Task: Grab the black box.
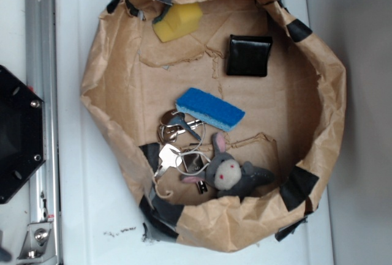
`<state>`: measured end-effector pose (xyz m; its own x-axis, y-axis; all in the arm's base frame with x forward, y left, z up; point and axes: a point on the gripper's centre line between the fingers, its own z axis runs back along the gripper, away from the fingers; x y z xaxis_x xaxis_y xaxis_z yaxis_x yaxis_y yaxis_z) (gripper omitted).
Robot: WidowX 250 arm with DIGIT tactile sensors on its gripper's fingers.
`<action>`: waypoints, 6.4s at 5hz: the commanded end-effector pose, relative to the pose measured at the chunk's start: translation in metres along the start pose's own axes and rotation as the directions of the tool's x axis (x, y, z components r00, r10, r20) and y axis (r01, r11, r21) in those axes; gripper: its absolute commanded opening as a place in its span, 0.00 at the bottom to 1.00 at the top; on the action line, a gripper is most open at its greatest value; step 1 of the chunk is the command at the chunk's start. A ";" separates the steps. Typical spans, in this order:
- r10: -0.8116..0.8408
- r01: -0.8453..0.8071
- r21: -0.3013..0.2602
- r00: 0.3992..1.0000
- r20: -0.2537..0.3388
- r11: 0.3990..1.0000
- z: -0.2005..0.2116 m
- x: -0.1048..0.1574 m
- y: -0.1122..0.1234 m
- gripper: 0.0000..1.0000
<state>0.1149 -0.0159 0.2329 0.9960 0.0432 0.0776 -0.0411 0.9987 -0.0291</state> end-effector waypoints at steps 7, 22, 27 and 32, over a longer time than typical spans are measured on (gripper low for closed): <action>-0.076 0.075 0.014 0.970 0.231 0.997 -0.111 0.140 0.044 1.00; -0.117 0.112 0.070 0.991 0.070 0.991 -0.155 0.159 0.106 1.00; -0.153 0.141 0.075 0.969 0.195 0.987 -0.186 0.186 0.088 1.00; -0.268 0.288 -0.056 0.935 0.232 0.956 -0.151 0.161 0.052 1.00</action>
<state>0.2794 0.0434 0.0720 0.9476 -0.1923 0.2549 0.2215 0.9709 -0.0911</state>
